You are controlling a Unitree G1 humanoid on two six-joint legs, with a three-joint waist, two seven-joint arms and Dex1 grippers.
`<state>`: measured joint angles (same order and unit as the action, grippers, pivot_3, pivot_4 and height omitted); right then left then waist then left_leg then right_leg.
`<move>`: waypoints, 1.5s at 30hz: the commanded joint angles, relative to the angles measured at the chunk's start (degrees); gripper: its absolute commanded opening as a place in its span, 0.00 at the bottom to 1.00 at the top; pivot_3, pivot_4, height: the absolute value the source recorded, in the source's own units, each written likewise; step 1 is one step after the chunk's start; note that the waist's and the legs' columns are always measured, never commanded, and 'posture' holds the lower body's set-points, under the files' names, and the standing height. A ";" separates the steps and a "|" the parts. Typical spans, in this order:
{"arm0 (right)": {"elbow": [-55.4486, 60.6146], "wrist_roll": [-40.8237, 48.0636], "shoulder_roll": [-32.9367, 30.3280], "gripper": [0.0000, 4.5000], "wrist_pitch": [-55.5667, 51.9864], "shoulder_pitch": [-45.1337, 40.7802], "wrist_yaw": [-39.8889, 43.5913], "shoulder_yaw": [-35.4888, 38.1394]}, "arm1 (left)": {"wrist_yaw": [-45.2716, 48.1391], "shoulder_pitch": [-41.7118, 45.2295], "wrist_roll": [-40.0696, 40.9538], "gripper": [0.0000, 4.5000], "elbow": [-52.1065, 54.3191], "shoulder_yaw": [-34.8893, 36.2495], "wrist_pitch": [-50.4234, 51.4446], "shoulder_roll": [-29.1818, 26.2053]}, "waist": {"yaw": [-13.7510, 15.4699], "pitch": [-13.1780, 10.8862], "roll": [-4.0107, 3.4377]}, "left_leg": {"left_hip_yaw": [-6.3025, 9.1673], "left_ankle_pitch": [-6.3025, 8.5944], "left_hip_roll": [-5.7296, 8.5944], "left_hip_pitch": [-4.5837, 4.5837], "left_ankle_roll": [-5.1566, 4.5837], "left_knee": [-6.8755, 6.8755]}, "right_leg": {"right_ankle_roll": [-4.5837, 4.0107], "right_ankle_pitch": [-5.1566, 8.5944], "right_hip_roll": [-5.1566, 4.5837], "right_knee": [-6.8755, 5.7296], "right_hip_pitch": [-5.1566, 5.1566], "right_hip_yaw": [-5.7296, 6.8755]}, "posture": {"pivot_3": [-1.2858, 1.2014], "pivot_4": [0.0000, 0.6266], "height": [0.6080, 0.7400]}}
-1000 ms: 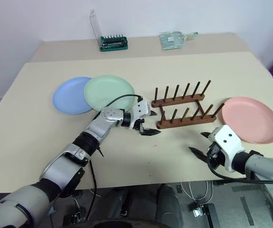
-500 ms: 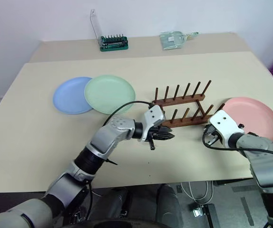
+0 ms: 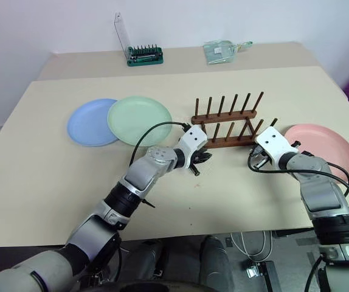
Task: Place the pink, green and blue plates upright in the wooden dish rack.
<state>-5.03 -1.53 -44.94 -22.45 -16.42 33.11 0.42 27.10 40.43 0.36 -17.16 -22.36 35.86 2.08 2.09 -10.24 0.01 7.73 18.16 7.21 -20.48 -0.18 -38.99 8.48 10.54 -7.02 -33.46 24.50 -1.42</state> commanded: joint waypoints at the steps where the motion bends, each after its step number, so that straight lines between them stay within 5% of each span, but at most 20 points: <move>1: -1.04 -0.80 0.43 0.00 1.99 -1.86 -1.43 1.20 | -1.96 0.90 -1.51 0.25 -2.18 1.62 -1.05 -0.70 | 0.00 0.00 0.00 | 0.00 0.00 0.00 -0.01 0.00 0.00 | 0.00 0.00 0.00 0.00 0.00 0.00 | 0.52 0.24 1.00; 6: 3.50 1.20 -1.37 0.00 2.19 1.59 0.49 4.55 | -1.28 0.33 -0.92 0.25 -0.92 1.42 -1.56 -0.95 | 0.06 0.00 -0.01 | 0.00 0.00 0.00 -0.03 0.00 0.01 | -0.01 0.00 0.00 0.00 0.03 0.00 | 0.52 0.24 1.00; 11: 18.31 9.03 -4.27 0.48 -2.88 9.59 5.43 16.64 | 5.17 -2.38 2.58 0.24 7.03 1.22 -4.89 -3.00 | 0.00 0.00 -0.10 | 0.05 0.04 0.02 -0.11 0.02 0.06 | 0.00 0.00 0.00 0.00 0.11 0.00 | 0.52 0.24 1.00; 15: 26.20 7.01 -7.81 0.91 -7.33 19.32 6.66 24.27 | 13.29 -6.16 5.39 0.24 14.38 0.48 -10.82 -7.20 | 0.30 -0.01 -0.10 | 0.03 0.08 -0.01 -0.14 0.02 0.07 | 0.00 0.00 0.00 -0.01 0.16 0.00 | 0.52 0.24 1.00; 24: 18.81 3.51 -5.04 0.91 -10.31 22.36 0.66 21.47 | 21.06 -9.62 11.99 0.24 23.14 2.02 -9.88 -11.64 | 0.11 0.01 -0.13 | -0.04 0.12 -0.03 -0.07 -0.07 -0.02 | -0.01 0.00 0.00 0.01 0.05 -0.03 | 0.52 0.24 1.00; 27: 14.48 1.78 -4.76 0.74 -9.11 20.52 -1.59 19.33 | 20.25 -10.14 11.95 0.24 24.46 2.14 -9.71 -12.29 | 0.14 0.01 -0.13 | -0.05 0.10 -0.03 -0.06 -0.03 -0.01 | -0.02 0.00 0.00 0.01 0.05 -0.03 | 0.52 0.24 1.00; 33: 12.14 0.30 -5.84 0.07 -7.15 18.53 -2.05 16.88 | 18.34 -11.14 11.94 0.24 25.89 2.73 -9.98 -13.23 | 0.13 0.01 -0.14 | -0.05 0.09 -0.03 -0.07 -0.02 0.00 | -0.02 0.00 0.00 0.01 0.06 -0.03 | 0.52 0.24 1.00; 34: 12.15 0.27 -5.83 0.02 -7.12 18.25 -2.06 16.80 | 17.90 -11.31 11.98 0.24 26.14 2.96 -10.19 -13.26 | 0.14 0.02 -0.14 | -0.05 0.09 -0.03 -0.06 -0.02 0.00 | -0.02 0.00 0.00 0.01 0.06 -0.03 | 0.52 0.24 1.00; 39: 12.90 -1.30 -7.61 0.02 -2.09 15.49 -2.84 17.62 | 15.34 -11.65 12.58 0.24 26.58 4.83 -10.45 -12.58 | 0.15 0.01 -0.15 | -0.05 0.09 -0.03 -0.07 -0.02 0.00 | -0.01 0.00 0.00 0.00 0.06 -0.03 | 0.52 0.24 1.00; 45: 14.46 13.36 -4.27 0.02 -4.17 -5.78 -2.47 25.60 | 14.66 -12.13 13.09 0.24 26.93 6.36 -10.42 -13.50 | -0.97 -0.05 -0.38 | -0.12 0.08 -0.06 -0.04 -0.01 0.01 | -0.02 -0.01 0.02 0.01 0.08 -0.06 | 0.52 0.24 1.00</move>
<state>6.02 6.49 -49.09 -26.23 -18.78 30.42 21.44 41.68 28.35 12.40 7.39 -17.14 26.01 -11.23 1.12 -10.29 -0.37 7.63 18.24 7.14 -20.53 -0.19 -38.96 8.46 10.53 -7.00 -33.45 24.59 -1.49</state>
